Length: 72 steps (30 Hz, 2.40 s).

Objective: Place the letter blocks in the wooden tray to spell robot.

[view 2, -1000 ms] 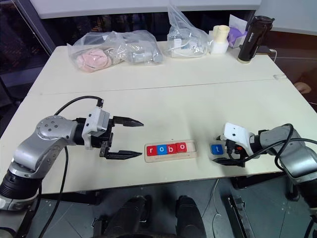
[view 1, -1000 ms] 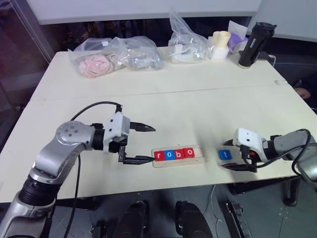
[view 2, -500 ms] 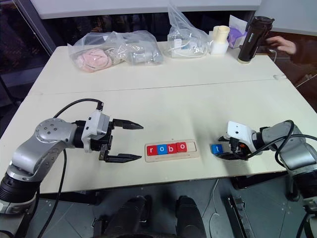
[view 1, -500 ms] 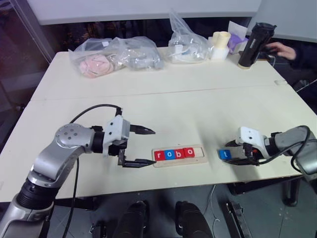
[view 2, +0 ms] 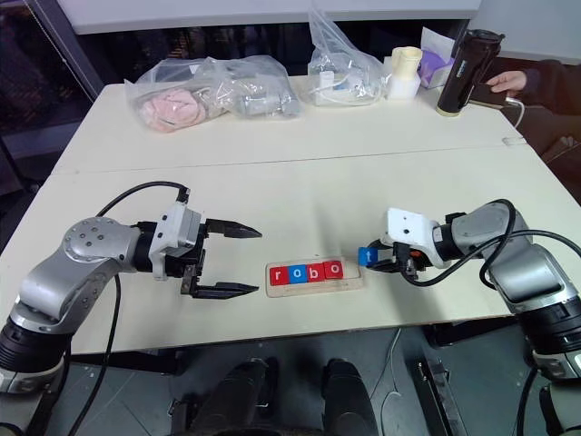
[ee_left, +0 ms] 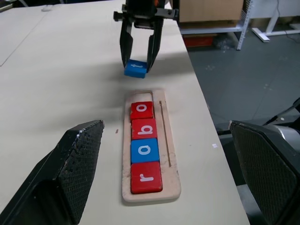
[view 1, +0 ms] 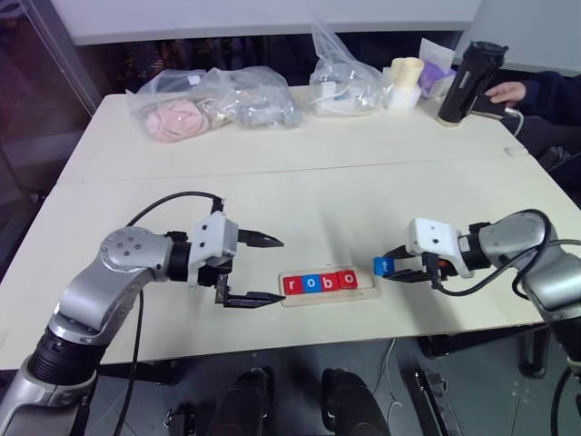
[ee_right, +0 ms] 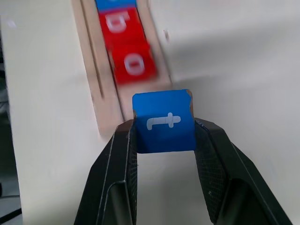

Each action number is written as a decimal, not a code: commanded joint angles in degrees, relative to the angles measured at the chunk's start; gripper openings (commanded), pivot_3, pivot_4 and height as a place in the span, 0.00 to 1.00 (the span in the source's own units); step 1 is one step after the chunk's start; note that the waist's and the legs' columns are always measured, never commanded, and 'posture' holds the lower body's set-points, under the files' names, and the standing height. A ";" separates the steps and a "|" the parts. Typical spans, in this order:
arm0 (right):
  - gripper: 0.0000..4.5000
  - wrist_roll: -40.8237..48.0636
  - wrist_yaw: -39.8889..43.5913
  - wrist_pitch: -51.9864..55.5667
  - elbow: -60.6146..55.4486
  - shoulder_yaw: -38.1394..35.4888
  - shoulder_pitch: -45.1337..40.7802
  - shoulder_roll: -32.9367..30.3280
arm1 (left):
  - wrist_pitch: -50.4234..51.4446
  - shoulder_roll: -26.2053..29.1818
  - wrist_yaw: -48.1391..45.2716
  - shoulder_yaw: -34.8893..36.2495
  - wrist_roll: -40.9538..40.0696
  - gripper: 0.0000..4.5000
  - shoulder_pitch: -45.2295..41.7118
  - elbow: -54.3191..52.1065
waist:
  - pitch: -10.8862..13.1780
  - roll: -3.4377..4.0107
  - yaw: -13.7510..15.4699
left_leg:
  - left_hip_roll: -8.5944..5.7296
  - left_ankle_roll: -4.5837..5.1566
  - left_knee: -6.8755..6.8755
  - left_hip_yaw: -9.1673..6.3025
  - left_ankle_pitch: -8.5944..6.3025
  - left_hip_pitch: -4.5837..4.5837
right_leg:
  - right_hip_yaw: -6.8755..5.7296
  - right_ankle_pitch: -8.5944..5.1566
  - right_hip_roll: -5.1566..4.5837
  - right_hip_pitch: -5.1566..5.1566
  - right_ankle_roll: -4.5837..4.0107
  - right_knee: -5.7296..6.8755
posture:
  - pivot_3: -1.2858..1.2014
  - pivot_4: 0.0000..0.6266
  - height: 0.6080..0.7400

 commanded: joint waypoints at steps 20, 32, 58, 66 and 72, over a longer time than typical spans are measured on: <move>0.25 -3.72 0.96 -2.60 1.94 3.85 -2.14 1.34 | 0.09 0.74 1.78 1.80 -1.80 1.00 0.61 -2.61 | 0.00 0.00 0.95 | 0.00 0.00 0.03 0.03 0.01 0.01 | 0.01 0.02 0.02 -0.01 0.00 0.01 | 0.52 0.24 0.98; 0.25 -4.84 0.58 -3.68 4.95 4.08 -3.18 1.70 | -0.39 0.45 1.37 1.22 -1.45 1.00 -0.22 -1.91 | 0.00 0.00 0.94 | -0.01 -0.01 0.04 0.04 0.01 0.01 | 0.01 0.03 0.02 -0.01 0.00 0.02 | 0.52 0.24 0.98; 0.25 -4.90 1.63 -2.15 3.22 5.18 -2.99 2.94 | -0.24 0.48 1.72 1.46 -1.38 1.00 0.20 -2.47 | 0.00 0.01 0.93 | -0.01 -0.01 0.07 0.05 0.02 0.01 | 0.02 0.04 0.04 -0.01 0.01 0.05 | 0.52 0.24 0.98; 0.95 -4.85 1.62 -1.08 2.31 5.03 -3.71 3.25 | -0.42 0.31 1.79 1.26 -1.35 1.00 -0.18 -2.01 | 0.00 0.01 0.92 | -0.01 -0.01 0.07 0.05 0.02 0.01 | 0.02 0.04 0.04 -0.01 0.01 0.06 | 0.52 0.24 0.98; 0.99 -3.76 1.03 0.44 2.69 3.32 -5.68 3.37 | -0.51 0.13 1.84 1.14 -1.18 1.00 -0.29 -1.82 | -0.01 0.01 0.93 | -0.01 -0.01 0.09 0.06 0.02 0.02 | 0.02 0.04 0.04 -0.01 0.01 0.08 | 0.52 0.24 0.98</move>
